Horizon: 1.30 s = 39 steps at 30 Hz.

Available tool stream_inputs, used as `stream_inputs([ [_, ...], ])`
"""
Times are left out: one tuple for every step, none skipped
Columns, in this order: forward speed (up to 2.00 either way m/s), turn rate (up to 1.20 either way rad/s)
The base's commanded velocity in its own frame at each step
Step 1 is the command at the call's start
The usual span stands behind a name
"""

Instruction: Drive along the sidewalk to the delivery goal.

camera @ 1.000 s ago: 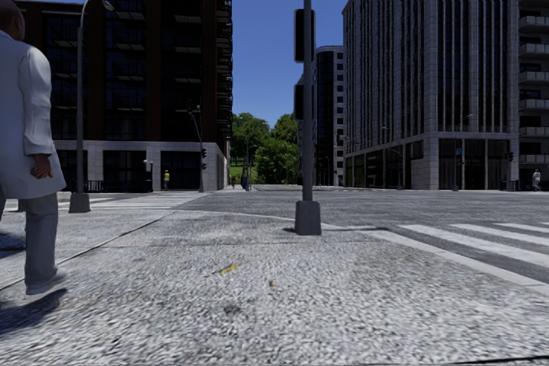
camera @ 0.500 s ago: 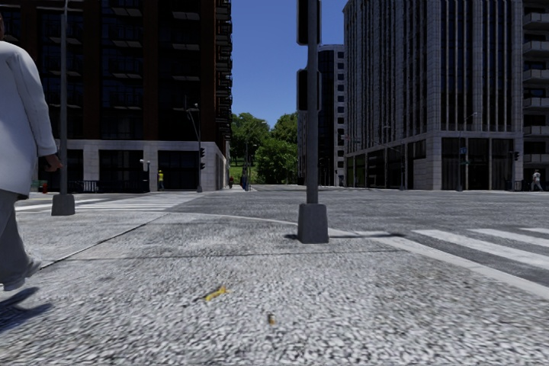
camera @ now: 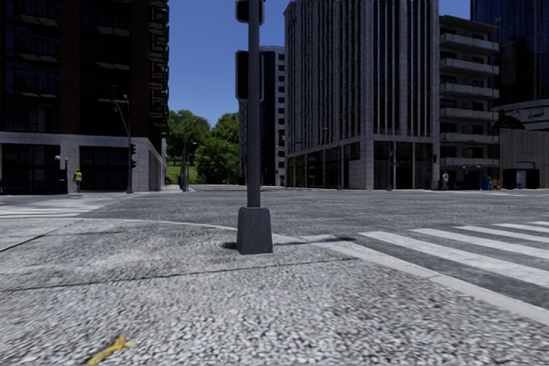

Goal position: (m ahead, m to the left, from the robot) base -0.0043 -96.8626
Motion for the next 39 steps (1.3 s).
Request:
stream_inputs([
  [1.20,-0.55],
  [1.20,-0.46],
  [1.20,-0.31],
  [1.20,-0.25],
  [1.20,-0.23],
  [1.20,-0.23],
  [1.20,-0.23],
  [1.20,-0.23],
  [1.20,-0.22],
  [1.20,-0.22],
  [1.20,-0.22],
  [1.20,-0.22],
  [1.20,-0.22],
  [1.20,-0.22],
  [1.20,-0.22],
  [1.20,-0.23],
  [1.20,-0.38],
  [1.20,-0.68],
  [1.20,-0.68],
  [1.20,-0.82],
  [1.20,-0.86],
  [1.20,-0.87],
  [1.20,-0.87],
  [1.20,-0.88],
  [1.20,-0.88],
  [1.20,-0.88],
  [1.20,-0.88],
  [1.20,-0.88],
  [1.20,-0.88],
  [1.20,-0.88],
  [1.20,-0.88],
  [1.20,-0.88],
  [1.20,-0.88],
  [1.20,-0.88],
  [1.20,-0.88],
  [1.20,-0.88],
  [1.20,-0.88],
  [1.20,-0.88],
  [1.20,-0.87],
])
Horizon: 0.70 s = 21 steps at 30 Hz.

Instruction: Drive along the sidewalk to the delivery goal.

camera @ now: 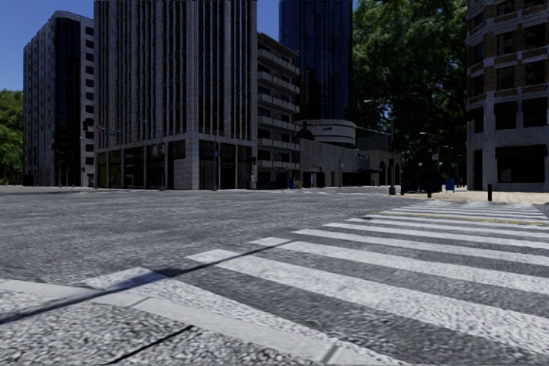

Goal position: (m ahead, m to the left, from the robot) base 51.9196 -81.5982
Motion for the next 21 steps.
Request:
stream_inputs([
  [1.20,-0.87],
  [1.20,-0.87],
  [1.20,-0.87],
  [1.20,-0.87],
  [1.20,-0.84],
  [1.20,-0.70],
  [1.20,-0.03],
  [1.20,-0.03],
  [1.20,0.00],
  [1.20,0.00],
  [1.20,0.00],
  [1.20,0.00],
  [1.20,0.00],
  [1.20,0.00],
  [1.20,0.00],
  [1.20,0.00],
  [1.20,0.00],
  [1.20,0.00],
  [1.20,0.00],
  [1.20,0.00],
  [1.20,0.00],
])
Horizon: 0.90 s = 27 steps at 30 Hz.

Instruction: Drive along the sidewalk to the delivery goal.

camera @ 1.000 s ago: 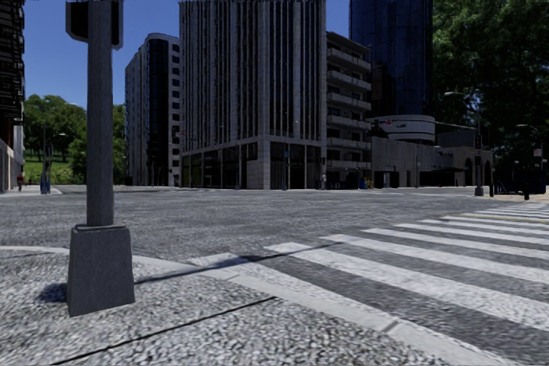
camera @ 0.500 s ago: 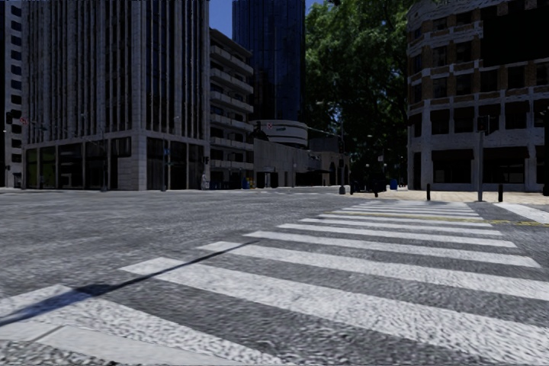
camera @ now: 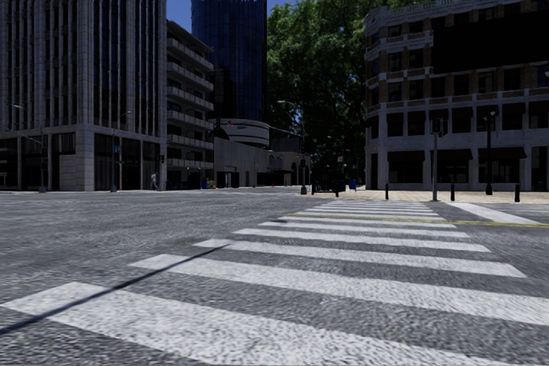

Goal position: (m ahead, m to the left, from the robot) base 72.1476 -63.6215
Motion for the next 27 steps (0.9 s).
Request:
stream_inputs([
  [1.20,0.00],
  [1.20,0.00],
  [1.20,0.00],
  [1.20,0.00],
  [1.20,0.00],
  [1.20,0.00],
  [1.20,0.00],
  [1.20,0.00],
  [1.20,0.00],
  [1.20,0.00],
  [1.20,0.00],
  [1.20,0.00],
  [1.20,0.00],
  [1.20,0.00],
  [1.20,0.00],
  [1.20,0.00],
  [1.20,-0.09],
  [1.20,-0.23],
  [1.20,-0.28],
  [1.20,-0.28],
  [1.20,-0.31],
  [1.20,-0.31],
  [1.20,-0.31],
  [1.20,-0.31],
  [1.20,-0.32],
  [1.20,-0.32],
  [1.20,-0.32],
])
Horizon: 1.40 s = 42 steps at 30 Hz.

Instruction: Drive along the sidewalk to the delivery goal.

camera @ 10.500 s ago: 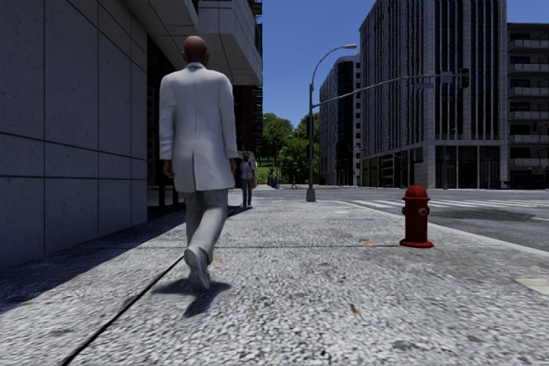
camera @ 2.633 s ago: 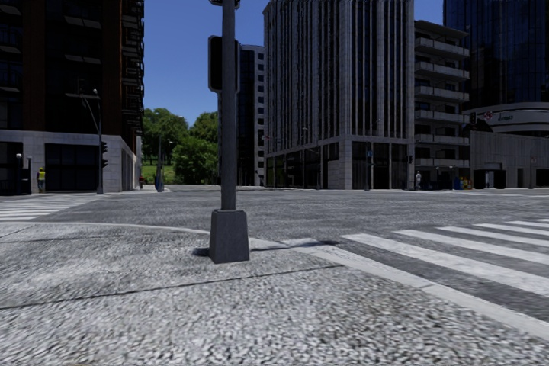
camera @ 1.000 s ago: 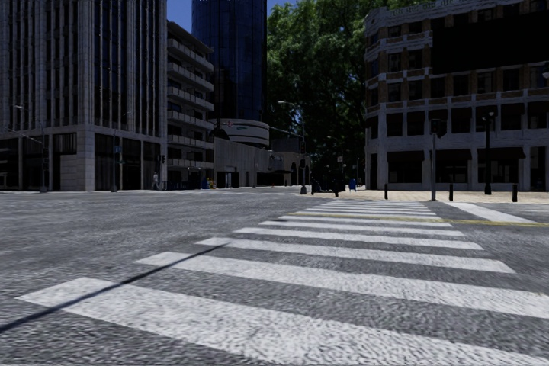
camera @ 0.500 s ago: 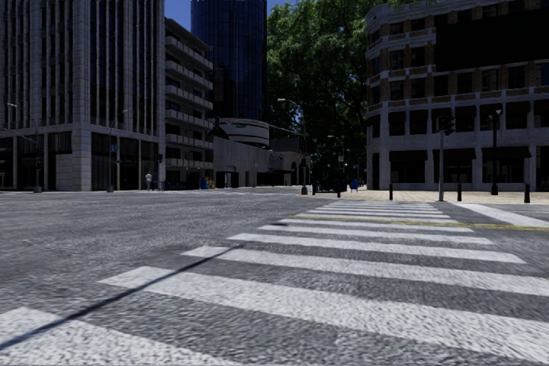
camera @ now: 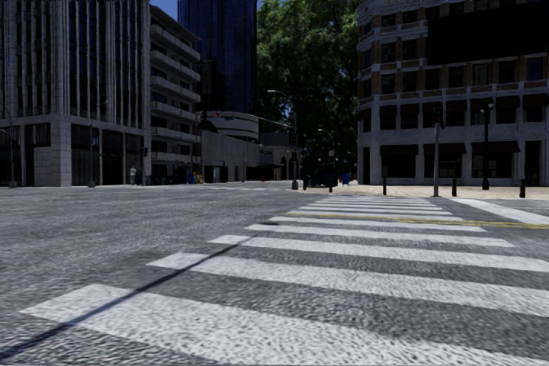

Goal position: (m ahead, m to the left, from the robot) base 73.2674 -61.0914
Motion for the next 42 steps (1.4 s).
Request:
stream_inputs([
  [1.20,-0.32],
  [1.20,-0.32],
  [1.20,-0.32],
  [1.20,-0.32],
  [1.20,-0.32],
  [1.20,-0.32],
  [1.20,-0.29],
  [1.20,-0.07],
  [1.20,0.00],
  [1.20,0.00],
  [1.20,0.00],
  [1.20,0.00],
  [1.20,0.00],
  [1.20,0.00],
  [1.20,0.00],
  [1.20,0.00],
  [1.20,0.00],
  [1.20,0.00],
  [1.20,0.00],
  [1.20,0.00],
  [1.20,0.00],
  [1.20,0.00],
  [1.20,0.00],
  [1.20,0.00],
  [1.20,0.00],
  [1.20,0.00],
  [1.20,0.00],
  [1.20,0.00],
  [1.20,0.00],
  [1.20,0.00],
  [1.20,0.00],
  [1.20,0.00],
  [1.20,0.00],
  [1.20,0.00],
  [1.20,0.00],
  [1.20,0.00],
  [1.20,0.00],
  [1.20,0.00],
  [1.20,0.00],
  [1.20,0.00],
  [1.20,0.00],
  [1.20,0.00],
])
